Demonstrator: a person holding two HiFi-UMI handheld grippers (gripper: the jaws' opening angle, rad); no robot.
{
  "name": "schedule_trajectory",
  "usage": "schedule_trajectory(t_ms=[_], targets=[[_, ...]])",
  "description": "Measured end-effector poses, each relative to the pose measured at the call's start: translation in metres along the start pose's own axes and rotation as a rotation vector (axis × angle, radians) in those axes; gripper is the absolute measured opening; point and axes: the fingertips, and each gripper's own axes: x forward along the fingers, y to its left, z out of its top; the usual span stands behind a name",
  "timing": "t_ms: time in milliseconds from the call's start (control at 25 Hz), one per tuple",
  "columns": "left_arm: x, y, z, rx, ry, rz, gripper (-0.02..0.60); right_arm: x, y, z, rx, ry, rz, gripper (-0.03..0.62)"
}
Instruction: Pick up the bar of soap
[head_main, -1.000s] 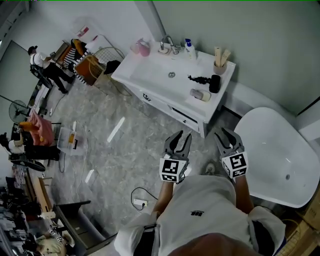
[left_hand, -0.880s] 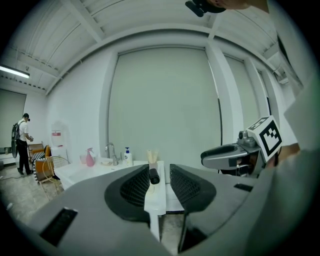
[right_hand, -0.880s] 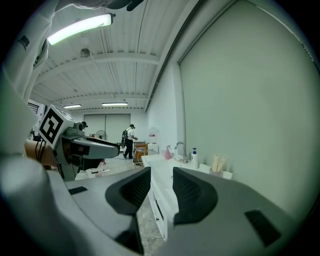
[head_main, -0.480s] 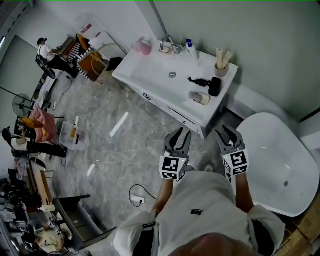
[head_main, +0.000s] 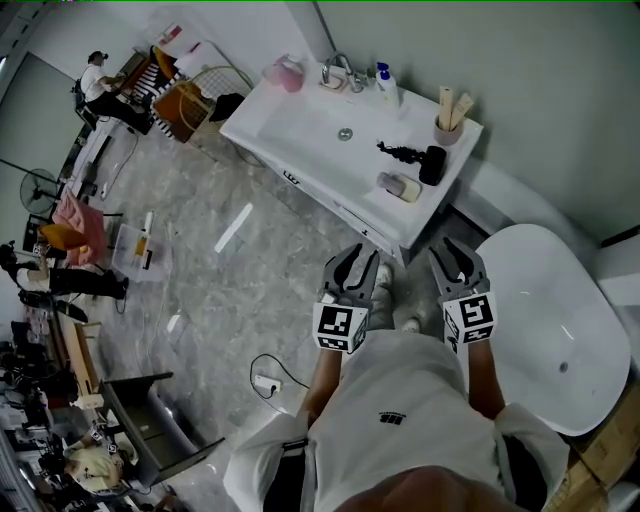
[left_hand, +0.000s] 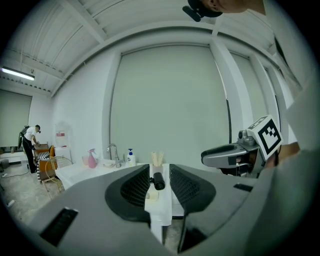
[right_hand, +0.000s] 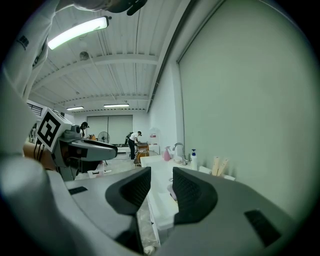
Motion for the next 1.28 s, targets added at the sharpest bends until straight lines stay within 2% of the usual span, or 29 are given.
schedule_trajectory(t_ms=[200,440,800,1280], targets=[[0.011,0.016,0.002,-0.015,-0.017,-0.003,0.137,0.015,0.003,0.001,-0.007,0.018,0.000,0.147],[0.039,0.036,0.008,-0.036,-0.056,-0.048,0.137,0.050,-0.008,0.008,-0.020,0.032,-0.006,0.147],[0.084,0.083,0.007,-0.063,-0.036,-0.084,0.137,0.112,-0.022,0.019,-0.033,0.076,-0.003,0.147],[0.137,0.134,0.007,-0.065,-0.013,-0.186,0.137,0.173,-0.036,0.026,-0.025,0.136,-0.076,0.147]])
